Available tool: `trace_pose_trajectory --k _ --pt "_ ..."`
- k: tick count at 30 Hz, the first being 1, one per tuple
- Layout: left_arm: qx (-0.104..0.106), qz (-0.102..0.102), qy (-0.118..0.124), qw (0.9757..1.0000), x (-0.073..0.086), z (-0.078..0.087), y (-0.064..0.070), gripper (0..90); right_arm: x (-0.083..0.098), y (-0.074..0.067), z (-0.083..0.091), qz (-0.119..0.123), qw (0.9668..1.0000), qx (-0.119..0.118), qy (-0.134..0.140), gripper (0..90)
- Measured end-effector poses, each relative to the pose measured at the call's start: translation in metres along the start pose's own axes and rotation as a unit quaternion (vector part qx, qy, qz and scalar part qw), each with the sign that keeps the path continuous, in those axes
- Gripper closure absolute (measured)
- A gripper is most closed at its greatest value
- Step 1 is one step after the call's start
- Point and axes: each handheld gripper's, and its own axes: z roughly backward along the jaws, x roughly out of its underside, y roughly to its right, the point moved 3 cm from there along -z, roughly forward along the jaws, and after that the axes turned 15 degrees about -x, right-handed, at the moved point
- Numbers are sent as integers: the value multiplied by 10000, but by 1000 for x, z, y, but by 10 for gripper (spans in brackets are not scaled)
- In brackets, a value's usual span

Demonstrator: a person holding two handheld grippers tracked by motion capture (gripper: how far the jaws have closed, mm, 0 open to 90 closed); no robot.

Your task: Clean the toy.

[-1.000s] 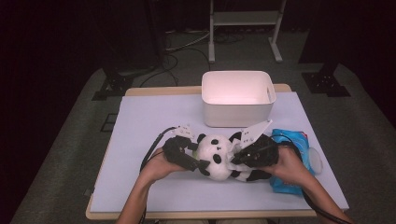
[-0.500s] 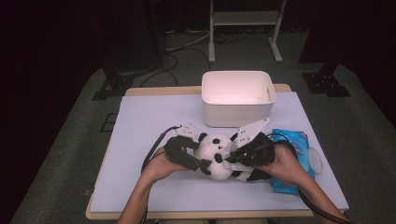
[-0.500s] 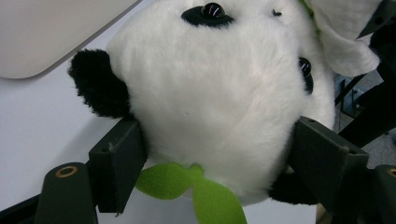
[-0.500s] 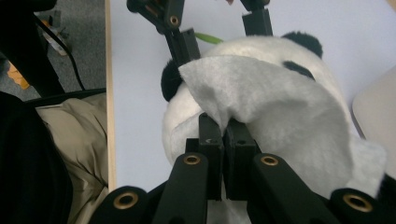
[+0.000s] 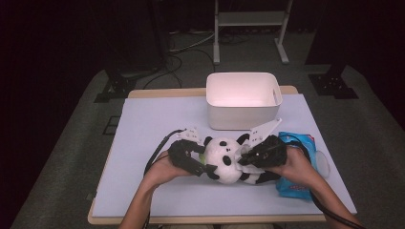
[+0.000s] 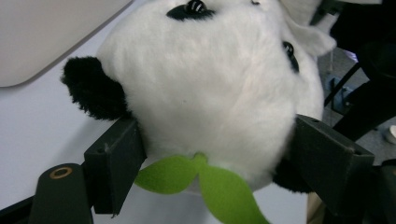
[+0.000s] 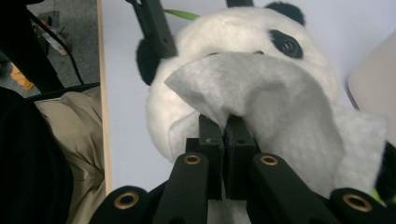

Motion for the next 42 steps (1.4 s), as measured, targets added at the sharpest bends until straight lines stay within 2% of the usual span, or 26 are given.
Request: trace_pose_trajectory --k 4,7,10,12,16,23,26,28,29,34,42 --pt "109 45 41 9999 0 1 0 247 5 2 4 -60 10000 18 30 873" --pt "47 23 61 10000 -2 2 1 299 4 -1 6 -46 9999 59 67 872" --pt "5 21 127 9999 -4 2 2 313 -2 -6 8 79 9998 30 184 872" --pt "-20 5 152 9999 -5 2 3 315 -7 -10 8 138 9998 32 170 871" --pt "-76 -7 163 9998 -6 2 4 314 -16 -15 1 268 9995 -30 134 871" --pt "-130 27 127 9998 -4 1 1 313 -23 -15 -12 314 9993 -190 77 870" --pt "-95 16 181 9998 -6 2 2 312 -25 -16 -19 352 9984 -418 120 870" --pt "-149 -66 146 9998 -6 1 3 311 -26 -18 -25 404 9983 -411 -18 869" --pt "-139 -35 146 9998 -6 1 3 311 -26 -18 -26 398 9982 -435 -51 869" --pt "-114 -1 122 9999 -3 0 0 306 -22 -18 -23 374 9986 -344 -151 869" --pt "-82 54 132 9999 -1 -1 -2 299 -4 -13 -4 160 9997 -116 -147 869"
